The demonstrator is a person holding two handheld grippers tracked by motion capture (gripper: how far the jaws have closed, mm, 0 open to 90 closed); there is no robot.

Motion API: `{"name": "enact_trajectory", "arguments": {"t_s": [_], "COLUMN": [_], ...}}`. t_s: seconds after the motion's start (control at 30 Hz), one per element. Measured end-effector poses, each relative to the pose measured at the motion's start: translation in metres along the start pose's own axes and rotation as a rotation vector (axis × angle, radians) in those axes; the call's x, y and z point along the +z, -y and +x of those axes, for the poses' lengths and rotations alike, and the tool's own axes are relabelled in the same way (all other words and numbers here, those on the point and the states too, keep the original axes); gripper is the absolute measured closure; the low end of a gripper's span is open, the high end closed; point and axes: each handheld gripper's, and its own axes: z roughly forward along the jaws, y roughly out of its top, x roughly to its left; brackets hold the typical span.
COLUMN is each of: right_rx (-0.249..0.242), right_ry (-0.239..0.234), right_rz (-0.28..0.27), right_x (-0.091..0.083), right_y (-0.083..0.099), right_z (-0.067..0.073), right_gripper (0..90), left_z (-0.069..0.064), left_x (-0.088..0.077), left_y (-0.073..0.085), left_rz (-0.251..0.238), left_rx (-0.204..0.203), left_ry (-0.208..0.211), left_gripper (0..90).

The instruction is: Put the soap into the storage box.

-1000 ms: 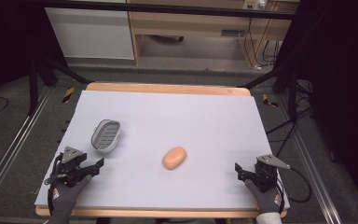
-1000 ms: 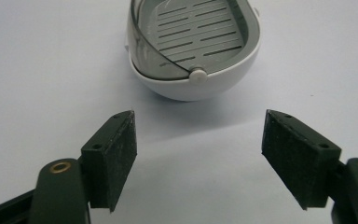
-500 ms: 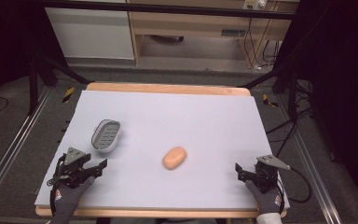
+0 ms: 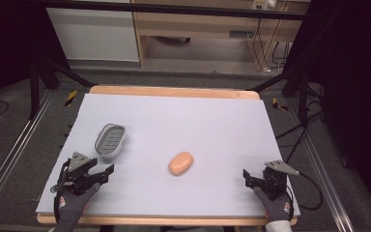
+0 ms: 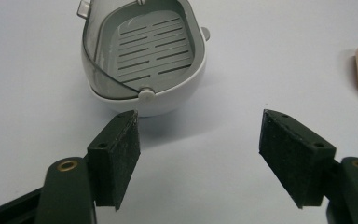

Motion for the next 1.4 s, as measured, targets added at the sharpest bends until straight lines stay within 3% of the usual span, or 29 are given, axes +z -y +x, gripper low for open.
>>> {"name": "enact_trajectory", "arguments": {"t_s": [0.83, 1.4], "right_rx": [-0.001, -0.002], "right_ry": [0.003, 0.007], "right_rz": [0.004, 0.006], "right_x": [0.0, 0.001], "right_y": [0.0, 0.0], "right_z": [0.001, 0.001], "right_gripper": [6.4, 6.4], "left_z": [-0.03, -0.048], "left_x": [0.004, 0.01], "left_y": [-0.018, -0.037], "left_rz": [-0.022, -0.039], "left_rx": [0.07, 0.096], "left_ry": [0.064, 0.093], "left_gripper": [28.1, 28.1]}}
